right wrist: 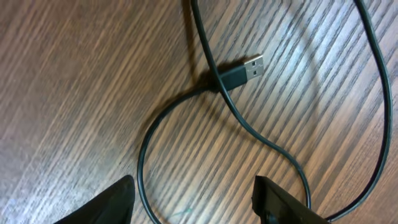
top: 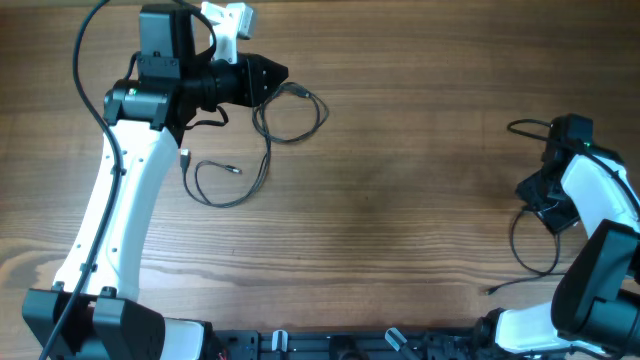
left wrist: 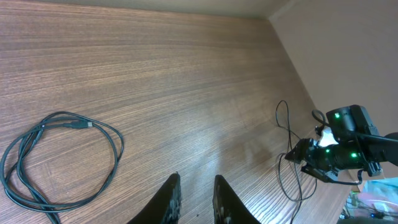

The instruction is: Untangle cables

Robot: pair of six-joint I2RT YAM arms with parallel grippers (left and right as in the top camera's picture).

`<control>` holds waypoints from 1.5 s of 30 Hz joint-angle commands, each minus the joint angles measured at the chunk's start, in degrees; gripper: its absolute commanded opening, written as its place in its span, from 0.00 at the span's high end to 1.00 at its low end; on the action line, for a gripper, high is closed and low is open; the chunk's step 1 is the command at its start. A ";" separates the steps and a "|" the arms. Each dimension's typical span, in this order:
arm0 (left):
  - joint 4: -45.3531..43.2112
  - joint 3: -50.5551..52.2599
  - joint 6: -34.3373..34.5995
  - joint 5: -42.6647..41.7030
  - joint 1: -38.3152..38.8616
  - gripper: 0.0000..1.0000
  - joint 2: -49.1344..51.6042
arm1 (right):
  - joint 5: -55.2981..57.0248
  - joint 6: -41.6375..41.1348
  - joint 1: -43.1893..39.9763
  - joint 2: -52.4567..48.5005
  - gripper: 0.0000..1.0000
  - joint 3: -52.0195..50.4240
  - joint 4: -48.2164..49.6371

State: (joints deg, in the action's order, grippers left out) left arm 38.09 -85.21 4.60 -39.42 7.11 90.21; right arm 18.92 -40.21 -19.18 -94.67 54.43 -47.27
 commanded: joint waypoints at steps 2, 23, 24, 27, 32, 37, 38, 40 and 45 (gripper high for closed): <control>-0.44 -0.61 -1.36 -1.29 -0.11 0.81 -0.22 | 2.25 -1.33 0.35 -1.40 0.32 -0.57 0.70; -1.46 -0.61 -1.36 -1.31 -0.11 0.82 -0.22 | 4.50 -1.77 -7.93 -5.31 0.25 -0.57 3.80; -1.46 -0.61 -1.36 -1.40 -0.11 0.82 -0.22 | 4.26 -1.73 -8.02 -5.33 0.24 -0.57 3.93; -1.49 -0.61 -1.36 -3.08 -0.11 0.82 -0.22 | 3.43 -0.87 -8.02 -6.71 0.25 -0.57 4.94; -1.53 -0.63 -1.60 -3.17 -0.17 0.81 -0.59 | 1.73 -1.16 -8.02 -12.87 0.24 -0.57 6.99; -2.14 -0.63 -1.60 -3.17 -0.17 0.81 -1.79 | -0.98 -2.03 -8.02 -13.55 0.28 -0.57 6.73; -2.38 -0.63 -1.57 -3.19 -0.17 0.81 -1.84 | -2.86 -1.90 -8.02 -13.55 0.28 -0.57 6.60; -2.62 -0.63 -1.57 -3.17 -0.17 0.81 -1.84 | -5.40 -1.97 -8.02 -13.55 0.29 -0.59 5.86; -2.54 -0.63 -1.57 -3.19 -0.17 0.81 -1.84 | -10.56 1.73 -8.02 -13.55 0.38 -3.06 9.22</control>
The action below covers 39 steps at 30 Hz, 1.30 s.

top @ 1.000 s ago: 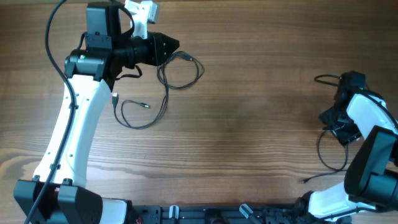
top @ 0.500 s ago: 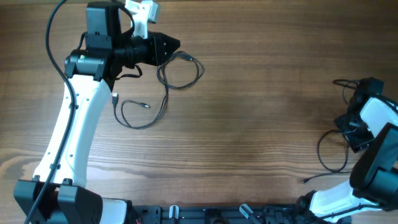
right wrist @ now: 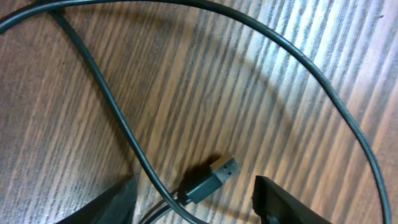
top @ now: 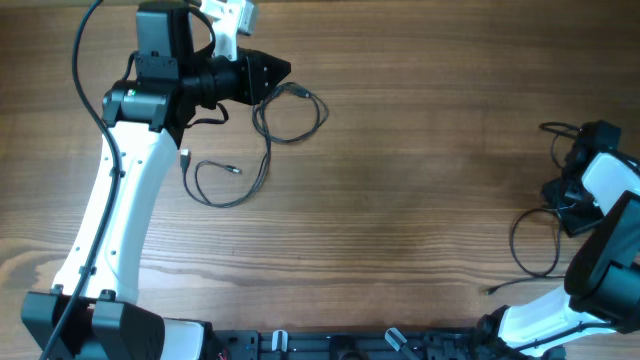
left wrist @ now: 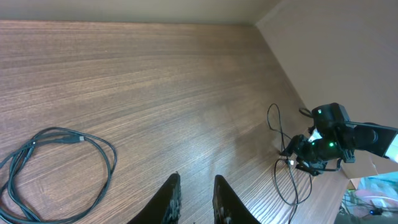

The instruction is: Untangle cables

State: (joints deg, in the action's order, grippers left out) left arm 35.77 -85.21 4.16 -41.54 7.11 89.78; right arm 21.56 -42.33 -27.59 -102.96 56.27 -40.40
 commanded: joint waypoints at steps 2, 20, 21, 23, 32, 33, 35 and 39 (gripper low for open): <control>-0.24 -0.63 -1.16 -1.07 -0.17 0.81 -1.40 | -13.53 4.50 0.39 -5.27 0.37 -6.51 3.74; -0.57 -0.63 -1.16 -1.07 -0.17 0.82 -1.40 | -30.29 18.43 0.39 -5.27 0.30 -7.23 7.21; -0.70 -0.63 -1.16 -1.07 -0.17 0.81 -1.40 | -30.91 19.41 0.39 -5.20 0.30 -7.23 7.54; -0.70 -0.63 -1.16 -1.07 -0.17 0.81 -1.40 | -30.67 19.08 0.39 -5.18 0.30 -7.23 7.69; -0.90 -0.63 -1.14 -1.07 -0.17 0.81 -1.40 | -27.52 15.08 0.39 -5.18 0.48 -7.23 5.81; -0.90 -0.63 -1.14 -1.07 -0.17 0.81 -1.40 | -25.57 13.55 0.39 -5.18 0.65 -7.23 4.90; -0.92 -0.63 -1.14 -1.07 -0.17 0.81 -1.40 | -24.28 13.40 0.39 -5.18 0.89 -7.23 4.37; -0.92 -0.63 -1.14 -1.07 -0.17 0.81 -1.40 | -24.17 13.88 0.39 -4.17 0.96 -6.86 4.26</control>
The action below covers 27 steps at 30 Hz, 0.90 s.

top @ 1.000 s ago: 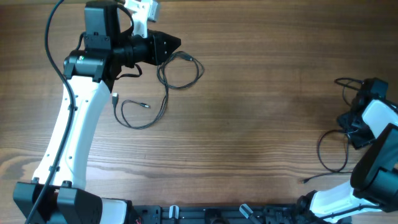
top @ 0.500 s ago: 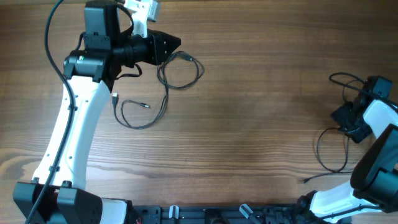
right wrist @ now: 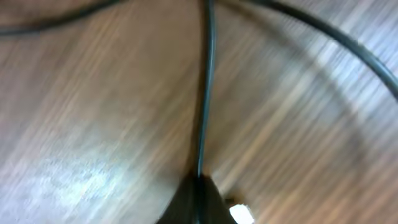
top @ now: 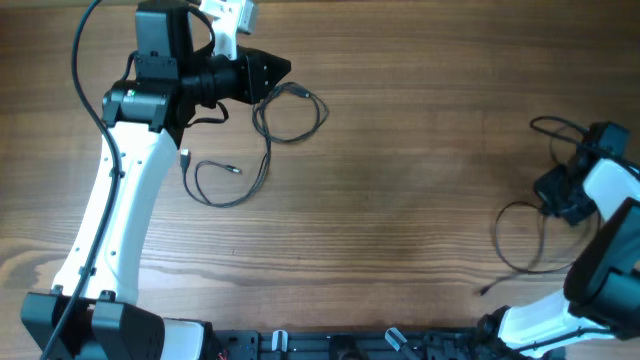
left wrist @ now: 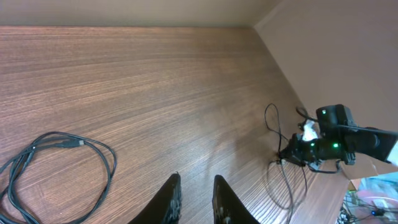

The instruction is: Untangle cables

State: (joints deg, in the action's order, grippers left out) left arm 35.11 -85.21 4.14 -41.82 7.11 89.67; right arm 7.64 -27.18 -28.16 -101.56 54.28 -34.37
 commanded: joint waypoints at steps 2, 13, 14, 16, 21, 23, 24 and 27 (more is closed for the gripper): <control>-0.26 -0.63 -1.11 -0.79 -0.17 0.81 -1.29 | -10.25 -0.44 0.96 -3.50 0.96 -4.11 -2.62; -0.24 -0.63 -1.11 -0.79 -0.17 0.82 -1.29 | -6.38 -0.02 0.96 9.94 0.95 -0.55 -9.68; -0.24 -0.63 -1.11 -0.79 -0.17 0.82 -1.29 | -6.38 0.00 0.96 9.97 0.95 -0.55 -9.64; -0.24 -0.63 -1.09 -0.79 -0.17 0.82 -1.29 | -6.38 0.02 0.96 9.97 0.95 -0.55 -9.62; -0.26 -0.63 -1.09 -0.79 -0.15 0.82 -1.29 | -6.43 0.04 0.96 9.97 0.96 -0.33 -9.66; -0.26 -0.63 -1.09 -0.79 -0.17 0.81 -1.29 | -6.54 0.02 0.96 9.97 0.96 1.05 -10.78; -0.26 -0.63 -1.09 -0.79 -0.15 0.81 -1.29 | -6.62 0.00 0.96 9.97 0.95 2.40 -12.09; -0.22 -0.63 -1.09 -0.79 -0.15 0.81 -1.29 | -6.64 0.00 0.96 9.99 0.96 8.59 -17.27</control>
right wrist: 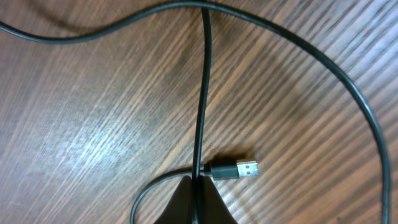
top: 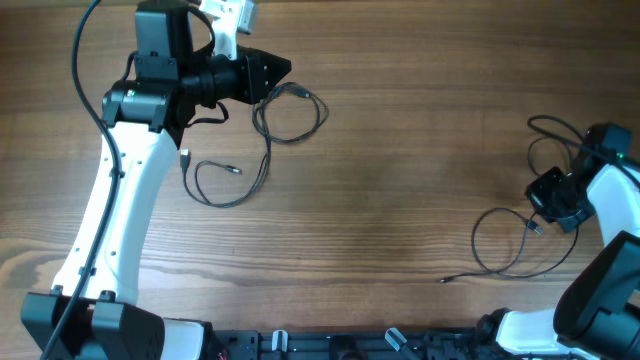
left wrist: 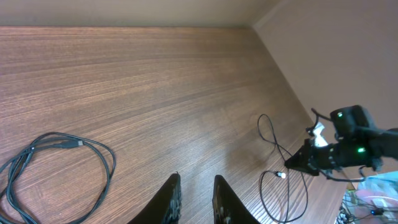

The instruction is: Untangle cables

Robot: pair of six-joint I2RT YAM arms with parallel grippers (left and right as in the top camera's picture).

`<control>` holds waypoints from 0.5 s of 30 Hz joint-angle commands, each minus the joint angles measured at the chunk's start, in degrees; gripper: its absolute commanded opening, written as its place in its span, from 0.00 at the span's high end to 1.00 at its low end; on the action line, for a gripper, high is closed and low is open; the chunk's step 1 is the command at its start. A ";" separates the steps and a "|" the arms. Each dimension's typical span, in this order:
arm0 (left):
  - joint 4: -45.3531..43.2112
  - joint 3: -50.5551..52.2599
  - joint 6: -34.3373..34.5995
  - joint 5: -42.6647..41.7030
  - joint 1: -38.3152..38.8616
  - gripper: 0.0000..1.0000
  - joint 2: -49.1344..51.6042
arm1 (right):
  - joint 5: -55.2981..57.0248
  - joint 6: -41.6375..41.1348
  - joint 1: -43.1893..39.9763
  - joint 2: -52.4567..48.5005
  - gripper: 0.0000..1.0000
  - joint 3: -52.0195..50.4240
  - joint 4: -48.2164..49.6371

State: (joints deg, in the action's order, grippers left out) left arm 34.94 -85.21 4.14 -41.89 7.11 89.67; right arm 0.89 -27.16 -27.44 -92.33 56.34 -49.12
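A thin black cable point(right wrist: 205, 93) runs up from my right gripper point(right wrist: 199, 196), which is shut on it; its USB plug point(right wrist: 237, 168) lies just right of the fingertips. Overhead, that gripper point(top: 546, 200) sits at the right edge and the cable spreads in a loop point(top: 474, 240) toward the front. A second black cable lies at the upper left as a coil point(top: 290, 115) with a smaller loop point(top: 228, 182) below it. My left gripper point(left wrist: 194, 200) hovers near that coil point(left wrist: 59, 168), open with nothing between its fingers.
The wooden table point(top: 400, 150) stretches between the two cables. The left arm point(top: 130, 190) crosses the table's left side. A black bar point(top: 330, 342) runs along the front edge. The right arm point(left wrist: 348, 149) shows far off in the left wrist view.
My right gripper, still shut on the cable, has shifted slightly left. The cable's loop and free end now lie further left on the table. The left arm has not moved.
My right gripper first stood open over the right cable beside its USB plug, then open further right over the same cable. After that it was shut on the cable, and now that cable is drawn out leftward. The left gripper stayed by its coil throughout.
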 commanded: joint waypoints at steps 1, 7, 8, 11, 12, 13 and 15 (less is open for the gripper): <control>-0.04 -0.63 -1.09 -0.72 -0.15 0.81 -1.29 | 0.13 -0.04 0.24 0.85 0.96 8.52 -4.02; -0.02 -0.63 -1.09 -0.74 -0.15 0.82 -1.29 | 0.15 0.24 0.24 1.84 0.95 23.19 -11.63; 0.00 -0.63 -1.09 -0.74 -0.15 0.82 -1.29 | 0.17 0.24 0.24 1.84 0.95 25.83 -12.17; 0.02 -0.63 -1.09 -0.74 -0.15 0.82 -1.29 | 2.12 0.61 0.24 1.81 0.95 32.06 -12.87; 0.13 -0.63 -1.09 -0.74 -0.15 0.82 -1.29 | 3.98 0.63 0.24 1.81 0.94 34.93 -13.20; 0.24 -0.63 -1.09 -0.74 -0.15 0.82 -1.29 | 5.73 0.63 0.24 1.81 0.93 37.62 -13.90; 0.50 -0.63 -1.09 -0.74 -0.15 0.82 -1.29 | 9.75 0.87 -0.11 1.81 0.93 43.12 -15.61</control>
State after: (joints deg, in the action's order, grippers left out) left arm 35.20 -85.21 4.14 -41.91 7.11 89.67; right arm 3.81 -26.94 -27.42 -92.01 92.25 -63.37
